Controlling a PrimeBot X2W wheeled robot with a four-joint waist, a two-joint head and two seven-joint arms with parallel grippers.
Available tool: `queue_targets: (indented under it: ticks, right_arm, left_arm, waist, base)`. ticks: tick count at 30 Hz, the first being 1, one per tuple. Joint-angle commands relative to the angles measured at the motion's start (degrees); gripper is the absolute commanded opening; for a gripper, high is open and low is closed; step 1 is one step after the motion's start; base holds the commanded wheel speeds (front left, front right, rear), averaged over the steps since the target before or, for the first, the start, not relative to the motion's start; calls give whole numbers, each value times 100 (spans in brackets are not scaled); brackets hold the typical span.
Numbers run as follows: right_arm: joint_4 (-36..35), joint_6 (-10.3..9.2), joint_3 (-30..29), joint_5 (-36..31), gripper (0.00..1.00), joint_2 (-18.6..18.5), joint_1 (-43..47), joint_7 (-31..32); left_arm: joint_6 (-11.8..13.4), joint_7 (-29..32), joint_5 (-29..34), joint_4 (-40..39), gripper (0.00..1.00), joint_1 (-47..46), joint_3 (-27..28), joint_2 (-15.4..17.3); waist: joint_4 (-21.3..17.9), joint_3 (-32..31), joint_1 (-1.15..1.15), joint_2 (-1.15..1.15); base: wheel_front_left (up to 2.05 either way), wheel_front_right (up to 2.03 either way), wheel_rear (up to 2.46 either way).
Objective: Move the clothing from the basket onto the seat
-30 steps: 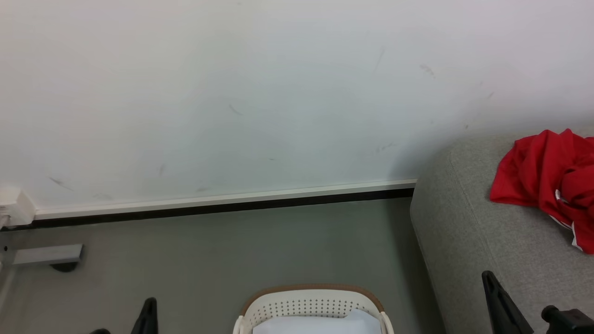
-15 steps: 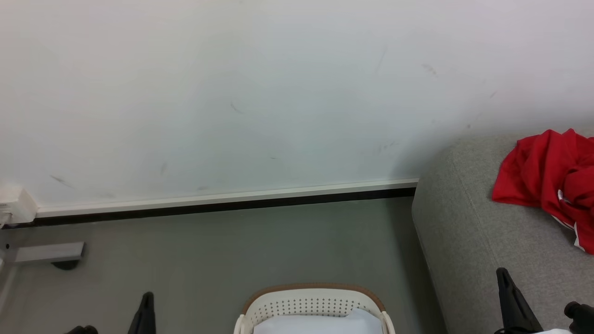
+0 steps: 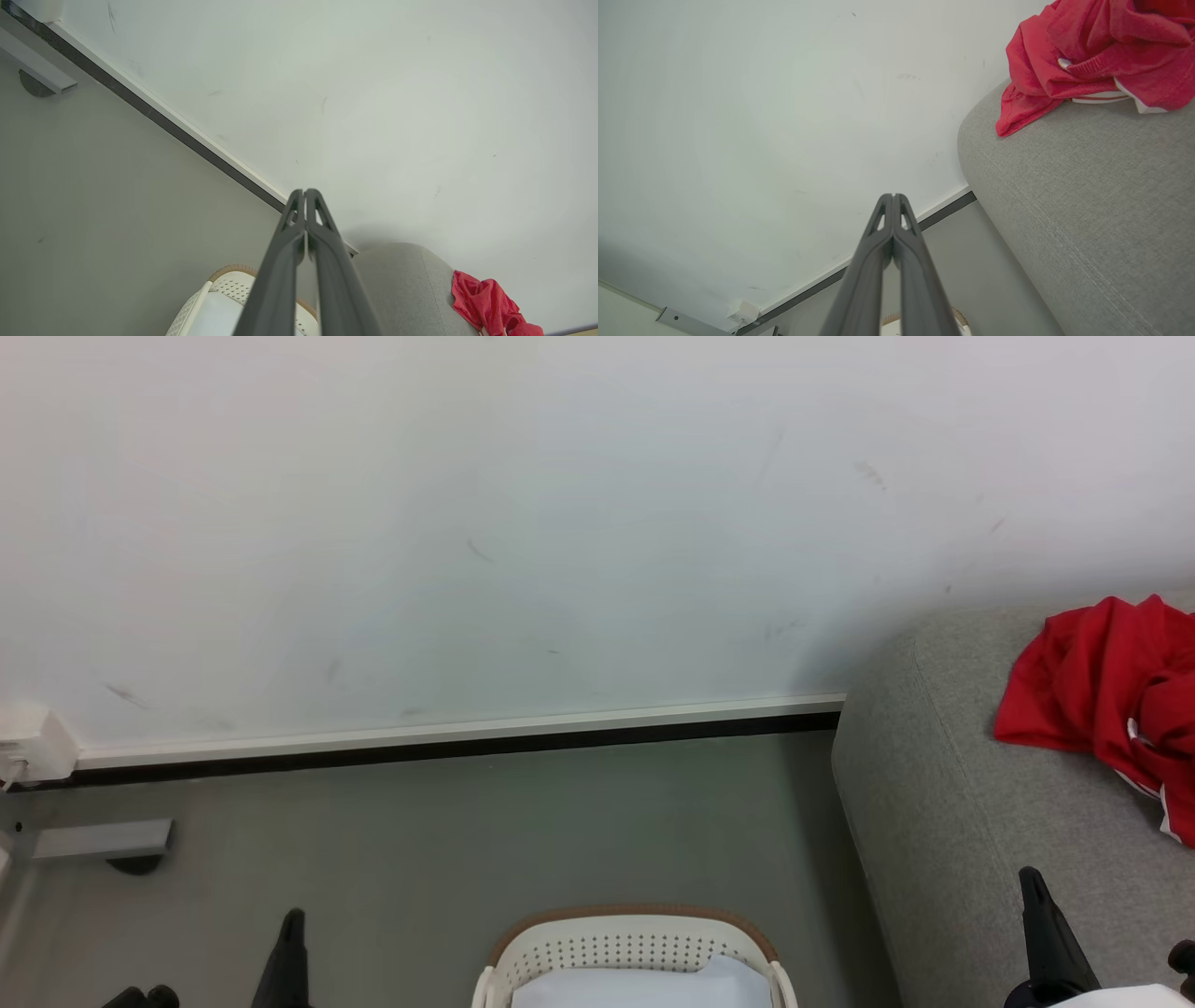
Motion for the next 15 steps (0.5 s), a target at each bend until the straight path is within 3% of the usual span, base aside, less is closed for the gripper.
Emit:
queue_targets:
  ticks: [1,15]
  right_arm:
    - [-86,-3,-57,166,0,-9,-173,38]
    - [-100,-4,-256,1056,0,74,-225,296]
  left_arm:
    - [-23,36,-168,-92,0,-139,37,19]
    - [-74,310,-1101,-142,0,-232,119,-15]
  waist:
    - [3,1,0,0]
    - [31,20,0,0]
  base:
    - [0,0,0]
    - [0,0,0]
